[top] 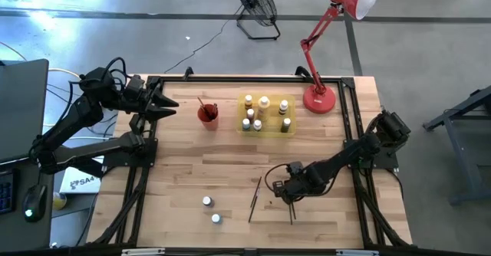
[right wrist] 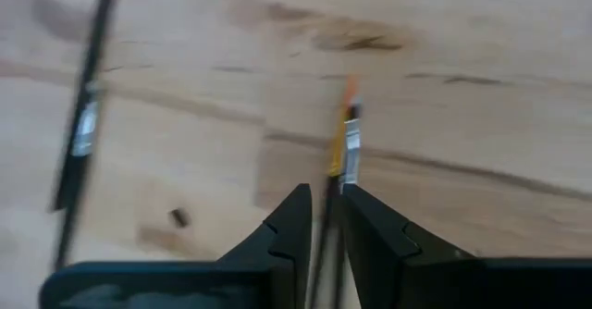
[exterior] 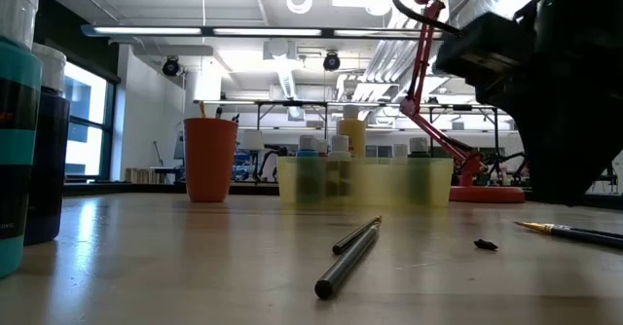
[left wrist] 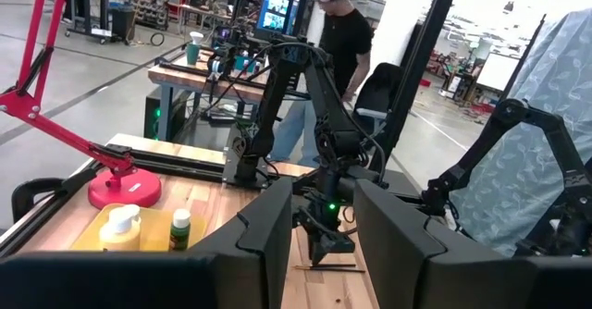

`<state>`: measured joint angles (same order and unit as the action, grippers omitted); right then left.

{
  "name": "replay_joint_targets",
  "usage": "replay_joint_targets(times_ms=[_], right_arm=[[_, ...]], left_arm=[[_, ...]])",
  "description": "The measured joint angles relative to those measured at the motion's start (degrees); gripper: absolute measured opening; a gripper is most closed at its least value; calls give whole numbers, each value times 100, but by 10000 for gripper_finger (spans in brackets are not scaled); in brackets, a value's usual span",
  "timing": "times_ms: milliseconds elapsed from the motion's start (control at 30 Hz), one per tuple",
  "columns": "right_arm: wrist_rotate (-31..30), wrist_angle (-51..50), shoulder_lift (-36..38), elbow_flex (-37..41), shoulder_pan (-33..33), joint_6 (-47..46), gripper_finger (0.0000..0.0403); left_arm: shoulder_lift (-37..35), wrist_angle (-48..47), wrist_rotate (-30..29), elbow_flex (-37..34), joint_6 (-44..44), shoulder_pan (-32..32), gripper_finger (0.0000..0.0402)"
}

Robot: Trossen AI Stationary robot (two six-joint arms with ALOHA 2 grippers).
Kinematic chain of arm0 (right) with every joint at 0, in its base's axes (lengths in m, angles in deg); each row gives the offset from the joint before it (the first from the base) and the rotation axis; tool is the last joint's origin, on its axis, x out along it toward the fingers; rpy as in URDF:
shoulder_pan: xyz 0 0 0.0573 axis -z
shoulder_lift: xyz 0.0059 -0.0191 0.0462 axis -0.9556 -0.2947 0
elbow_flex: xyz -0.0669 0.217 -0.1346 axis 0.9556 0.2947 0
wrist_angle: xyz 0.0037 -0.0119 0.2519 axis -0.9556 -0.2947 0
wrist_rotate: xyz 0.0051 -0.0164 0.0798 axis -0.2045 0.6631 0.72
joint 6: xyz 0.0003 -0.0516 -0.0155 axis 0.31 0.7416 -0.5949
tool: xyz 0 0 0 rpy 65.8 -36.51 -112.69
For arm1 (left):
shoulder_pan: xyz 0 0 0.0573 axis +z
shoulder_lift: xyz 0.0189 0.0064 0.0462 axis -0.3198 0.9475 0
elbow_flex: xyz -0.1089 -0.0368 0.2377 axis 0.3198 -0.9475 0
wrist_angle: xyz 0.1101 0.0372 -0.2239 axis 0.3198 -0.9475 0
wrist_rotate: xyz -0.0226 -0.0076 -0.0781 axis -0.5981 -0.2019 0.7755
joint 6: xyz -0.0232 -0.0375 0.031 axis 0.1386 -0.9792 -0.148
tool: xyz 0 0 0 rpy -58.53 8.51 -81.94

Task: Pick & Place Paint Supplies
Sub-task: Put the orange paintbrush into the orange cup

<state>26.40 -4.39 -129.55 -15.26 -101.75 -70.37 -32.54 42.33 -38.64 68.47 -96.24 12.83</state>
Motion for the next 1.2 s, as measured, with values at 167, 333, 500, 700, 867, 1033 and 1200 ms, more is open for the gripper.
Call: replay_joint_targets(times_ms=[167,333,500,700,867,1033,1200], right_arm=[[-80,465,0,0,0,35,28],[-62,536,0,0,-4,146,5],[171,515,0,2,-20,161,3],[323,639,-269,2,-132,143,3],[633,963,-489,2,-166,160,3],[515,1253,-474,1,-149,232,3],[714,1220,-461,2,-145,247,2]], left_arm=[[-1,-2,2,0,0,0,118],[1,-2,2,0,0,0,118],[1,-2,2,0,0,0,118],[1,-4,4,0,0,0,118],[0,-6,7,0,-2,-1,118],[1,-7,-52,0,-2,0,118],[-1,-48,-114,0,-1,0,118]])
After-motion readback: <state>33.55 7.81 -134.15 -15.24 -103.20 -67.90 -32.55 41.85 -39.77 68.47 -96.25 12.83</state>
